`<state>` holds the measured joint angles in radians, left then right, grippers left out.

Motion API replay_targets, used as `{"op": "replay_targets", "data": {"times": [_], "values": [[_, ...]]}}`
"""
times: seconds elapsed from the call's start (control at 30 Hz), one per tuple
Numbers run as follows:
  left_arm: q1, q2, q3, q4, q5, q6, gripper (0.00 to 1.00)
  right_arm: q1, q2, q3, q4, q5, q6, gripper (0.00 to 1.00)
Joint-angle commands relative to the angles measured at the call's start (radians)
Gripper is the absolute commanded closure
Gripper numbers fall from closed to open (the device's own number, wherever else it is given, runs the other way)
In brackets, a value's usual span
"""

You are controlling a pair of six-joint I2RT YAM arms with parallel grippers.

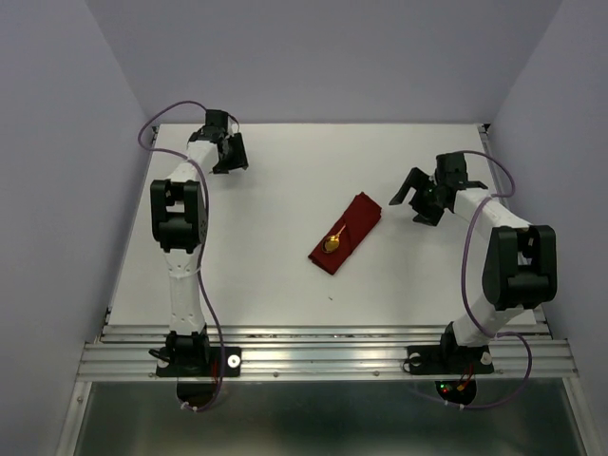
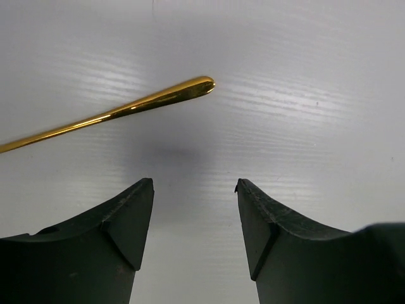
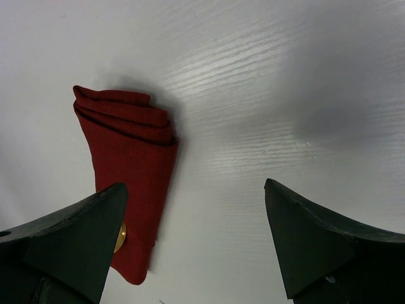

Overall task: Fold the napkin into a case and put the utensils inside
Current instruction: Move the fork to the corner of the board.

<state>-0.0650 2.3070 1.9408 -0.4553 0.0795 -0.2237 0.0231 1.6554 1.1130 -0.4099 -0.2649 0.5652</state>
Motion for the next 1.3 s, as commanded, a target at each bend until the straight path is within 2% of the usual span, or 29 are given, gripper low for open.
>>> {"op": "replay_targets", "data": {"times": [0.0, 0.13, 0.17, 0.3, 0.43, 0.5, 0.57, 0.63, 0.67, 0.77, 0.87, 1.27], "values": [[0.030, -0.072, 0.078, 0.015, -0.102, 0.050, 0.33, 0.017, 0.004, 0.014, 0.014, 0.010, -0.002, 0.05], [0.070, -0.002, 0.165, 0.035, -0.156, 0.044, 0.32, 0.026, 0.020, 0.024, 0.006, 0.015, -0.007, 0.05], [0.089, 0.021, 0.228, 0.017, -0.161, 0.041, 0.32, 0.026, 0.021, 0.024, 0.003, 0.016, -0.008, 0.06], [0.119, 0.107, 0.309, 0.021, -0.155, 0.052, 0.30, 0.035, 0.027, 0.027, -0.012, 0.012, -0.014, 0.06], [0.149, 0.221, 0.401, -0.020, -0.086, 0.044, 0.29, 0.035, 0.027, 0.030, -0.021, 0.016, -0.019, 0.05], [0.157, 0.238, 0.396, -0.043, -0.043, 0.029, 0.29, 0.044, 0.027, 0.028, -0.020, 0.015, -0.014, 0.06], [0.159, 0.226, 0.357, -0.037, -0.024, 0.020, 0.29, 0.044, 0.030, 0.027, -0.012, 0.009, -0.007, 0.05], [0.159, 0.181, 0.234, -0.013, -0.006, 0.017, 0.32, 0.055, 0.035, 0.027, -0.006, 0.001, -0.005, 0.05], [0.159, 0.161, 0.233, -0.007, -0.006, 0.015, 0.32, 0.055, 0.037, 0.027, -0.006, 0.001, -0.004, 0.05], [0.156, 0.069, 0.051, 0.035, 0.003, 0.001, 0.37, 0.073, 0.038, 0.030, -0.003, -0.002, -0.004, 0.05], [0.156, -0.021, -0.102, 0.084, 0.025, -0.011, 0.38, 0.083, 0.040, 0.030, -0.001, -0.002, -0.002, 0.05], [0.084, -0.239, -0.465, 0.156, 0.049, -0.025, 0.40, 0.101, -0.005, -0.013, 0.019, -0.011, 0.001, 0.05]]}}
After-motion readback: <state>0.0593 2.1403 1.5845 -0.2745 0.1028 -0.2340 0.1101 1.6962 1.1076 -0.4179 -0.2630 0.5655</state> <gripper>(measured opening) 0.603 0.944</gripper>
